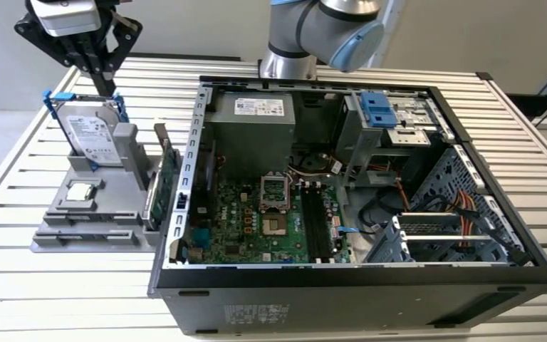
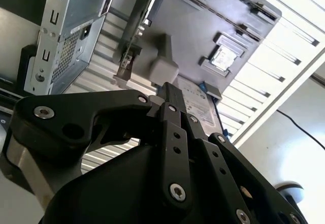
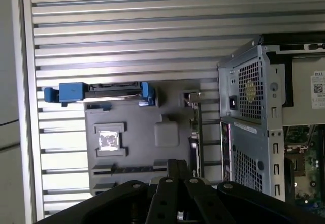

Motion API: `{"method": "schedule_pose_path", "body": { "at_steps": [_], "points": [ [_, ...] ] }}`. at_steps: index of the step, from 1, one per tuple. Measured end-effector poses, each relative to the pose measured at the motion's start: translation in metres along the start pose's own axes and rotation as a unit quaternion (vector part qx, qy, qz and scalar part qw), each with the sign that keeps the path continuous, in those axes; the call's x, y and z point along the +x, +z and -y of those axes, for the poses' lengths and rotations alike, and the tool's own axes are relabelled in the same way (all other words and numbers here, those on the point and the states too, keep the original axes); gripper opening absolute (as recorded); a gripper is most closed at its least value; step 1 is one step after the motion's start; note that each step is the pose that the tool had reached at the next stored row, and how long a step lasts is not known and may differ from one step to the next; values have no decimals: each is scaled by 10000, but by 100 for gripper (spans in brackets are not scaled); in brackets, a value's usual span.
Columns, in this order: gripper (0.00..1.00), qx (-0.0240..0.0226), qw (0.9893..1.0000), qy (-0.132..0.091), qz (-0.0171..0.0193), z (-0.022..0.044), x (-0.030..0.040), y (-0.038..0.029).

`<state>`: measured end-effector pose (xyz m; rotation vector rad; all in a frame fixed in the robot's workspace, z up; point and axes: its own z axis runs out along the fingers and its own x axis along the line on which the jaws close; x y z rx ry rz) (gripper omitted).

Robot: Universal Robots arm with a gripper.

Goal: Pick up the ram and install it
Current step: 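Reach for the ram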

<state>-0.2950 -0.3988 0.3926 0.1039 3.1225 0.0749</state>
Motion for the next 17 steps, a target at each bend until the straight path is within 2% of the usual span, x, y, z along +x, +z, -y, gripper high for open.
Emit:
{"method": "schedule_pose_path", "body": {
  "at_steps": [10, 17],
  "points": [
    [0, 0, 10000, -1, 0, 4, 54, 0],
    [0, 0, 10000, -13, -1, 9, 138, -2]
  ]
}}
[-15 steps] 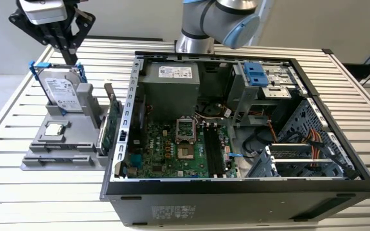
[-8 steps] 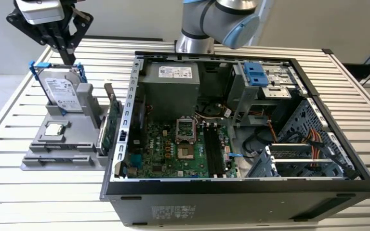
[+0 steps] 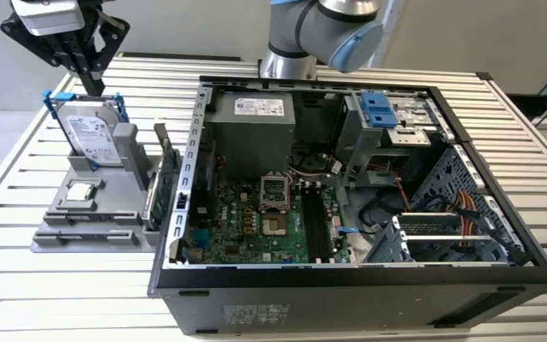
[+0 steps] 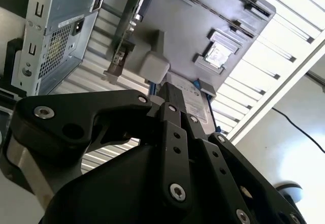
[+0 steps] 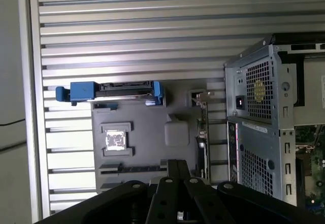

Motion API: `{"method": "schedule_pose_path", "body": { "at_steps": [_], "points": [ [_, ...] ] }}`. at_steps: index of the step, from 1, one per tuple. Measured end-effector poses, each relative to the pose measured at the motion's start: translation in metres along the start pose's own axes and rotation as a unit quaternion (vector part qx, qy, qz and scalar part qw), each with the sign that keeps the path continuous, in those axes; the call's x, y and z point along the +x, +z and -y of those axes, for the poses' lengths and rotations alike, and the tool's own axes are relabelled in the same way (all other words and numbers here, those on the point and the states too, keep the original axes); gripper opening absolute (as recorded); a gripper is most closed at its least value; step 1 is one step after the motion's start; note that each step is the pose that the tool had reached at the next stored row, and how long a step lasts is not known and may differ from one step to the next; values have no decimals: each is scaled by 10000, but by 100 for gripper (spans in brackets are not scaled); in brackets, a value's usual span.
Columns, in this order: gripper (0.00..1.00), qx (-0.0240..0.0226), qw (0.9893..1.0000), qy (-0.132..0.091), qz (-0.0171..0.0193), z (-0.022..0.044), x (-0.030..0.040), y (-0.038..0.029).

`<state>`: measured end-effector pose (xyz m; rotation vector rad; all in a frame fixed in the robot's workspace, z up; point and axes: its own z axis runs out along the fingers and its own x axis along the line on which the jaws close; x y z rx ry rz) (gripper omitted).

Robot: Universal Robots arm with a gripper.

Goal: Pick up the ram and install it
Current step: 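Reach for the ram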

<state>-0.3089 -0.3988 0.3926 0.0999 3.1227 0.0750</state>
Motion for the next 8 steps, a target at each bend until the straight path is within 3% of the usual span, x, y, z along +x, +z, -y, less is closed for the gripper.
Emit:
{"method": "schedule_pose_path", "body": {
  "at_steps": [8],
  "points": [
    [0, 0, 10000, -39, -2, 10, 151, -2]
  ]
}}
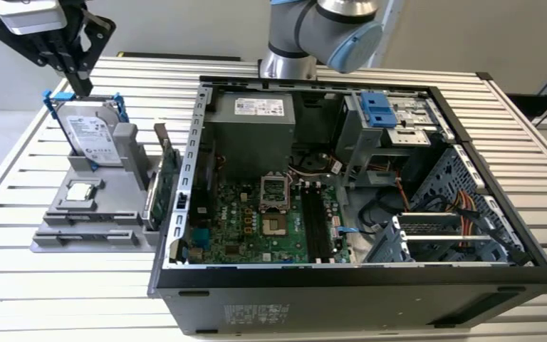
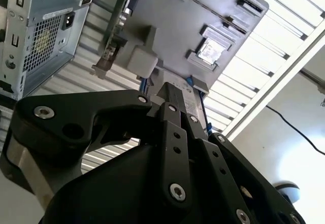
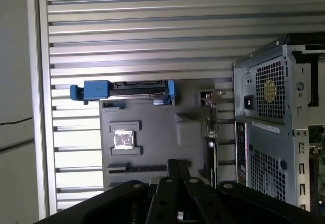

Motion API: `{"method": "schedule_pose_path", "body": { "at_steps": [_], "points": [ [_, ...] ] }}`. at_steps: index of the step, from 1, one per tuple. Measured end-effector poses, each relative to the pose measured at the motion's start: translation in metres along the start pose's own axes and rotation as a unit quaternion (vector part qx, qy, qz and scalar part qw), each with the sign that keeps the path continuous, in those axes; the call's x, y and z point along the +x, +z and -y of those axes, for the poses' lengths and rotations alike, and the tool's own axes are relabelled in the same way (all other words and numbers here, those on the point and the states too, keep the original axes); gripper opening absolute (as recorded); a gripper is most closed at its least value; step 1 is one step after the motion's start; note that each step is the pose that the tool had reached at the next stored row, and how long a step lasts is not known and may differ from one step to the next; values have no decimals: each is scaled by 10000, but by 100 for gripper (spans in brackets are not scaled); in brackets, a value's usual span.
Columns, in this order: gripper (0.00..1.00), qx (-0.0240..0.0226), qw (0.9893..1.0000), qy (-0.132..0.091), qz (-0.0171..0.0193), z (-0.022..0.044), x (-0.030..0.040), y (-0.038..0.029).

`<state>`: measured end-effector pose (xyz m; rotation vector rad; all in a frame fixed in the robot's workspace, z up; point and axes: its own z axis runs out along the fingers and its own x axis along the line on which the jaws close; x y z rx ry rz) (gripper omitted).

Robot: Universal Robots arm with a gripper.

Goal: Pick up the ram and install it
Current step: 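Reach for the ram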

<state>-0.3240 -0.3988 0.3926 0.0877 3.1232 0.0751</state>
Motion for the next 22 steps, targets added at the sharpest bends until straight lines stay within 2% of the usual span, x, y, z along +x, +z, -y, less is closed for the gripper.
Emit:
{"method": "schedule_pose_path", "body": {
  "at_steps": [14, 22],
  "points": [
    [0, -3, 9998, -218, -11, 12, 213, -4],
    [0, -3, 9998, -220, -11, 26, 218, -5]
  ]
}}
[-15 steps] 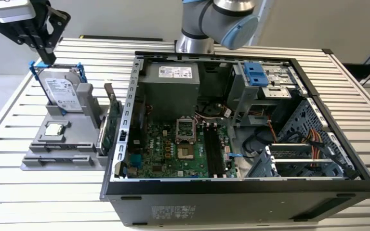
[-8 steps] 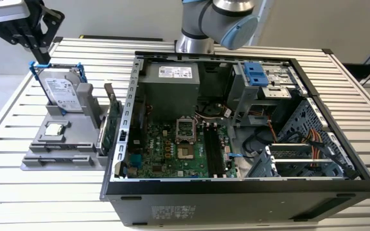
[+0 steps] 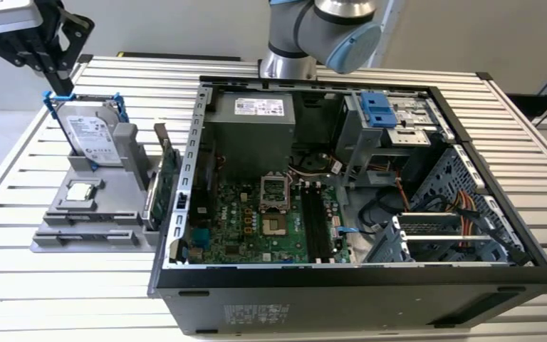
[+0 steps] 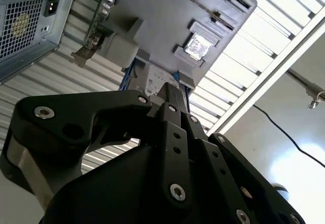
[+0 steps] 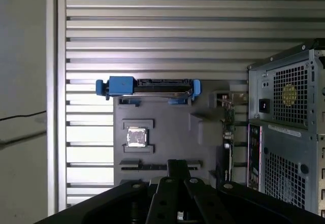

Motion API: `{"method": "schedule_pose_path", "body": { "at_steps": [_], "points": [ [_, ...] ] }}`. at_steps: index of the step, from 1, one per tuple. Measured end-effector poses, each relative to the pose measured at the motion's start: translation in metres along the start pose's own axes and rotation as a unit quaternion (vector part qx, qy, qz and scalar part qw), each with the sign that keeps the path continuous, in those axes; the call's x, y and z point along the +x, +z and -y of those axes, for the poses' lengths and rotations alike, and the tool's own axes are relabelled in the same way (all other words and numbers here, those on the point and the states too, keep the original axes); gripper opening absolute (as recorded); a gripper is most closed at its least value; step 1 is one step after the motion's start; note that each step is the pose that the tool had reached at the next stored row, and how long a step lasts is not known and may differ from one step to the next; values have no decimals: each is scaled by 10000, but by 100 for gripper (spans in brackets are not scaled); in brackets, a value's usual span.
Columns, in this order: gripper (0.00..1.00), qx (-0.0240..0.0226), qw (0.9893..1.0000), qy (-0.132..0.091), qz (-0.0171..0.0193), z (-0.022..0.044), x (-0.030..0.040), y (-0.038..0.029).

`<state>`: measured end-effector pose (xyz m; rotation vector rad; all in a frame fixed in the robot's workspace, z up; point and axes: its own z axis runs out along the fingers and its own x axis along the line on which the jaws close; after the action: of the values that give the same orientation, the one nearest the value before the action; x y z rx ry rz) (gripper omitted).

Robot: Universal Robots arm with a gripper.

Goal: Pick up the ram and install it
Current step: 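Reach for the ram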

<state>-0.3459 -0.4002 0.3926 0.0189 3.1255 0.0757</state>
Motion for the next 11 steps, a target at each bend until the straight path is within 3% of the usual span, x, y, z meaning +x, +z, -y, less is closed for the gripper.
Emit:
{"method": "schedule_pose_path", "body": {
  "at_steps": [11],
  "points": [
    [0, 0, 10000, 0, 0, 136, 1, -6]
  ]
}}
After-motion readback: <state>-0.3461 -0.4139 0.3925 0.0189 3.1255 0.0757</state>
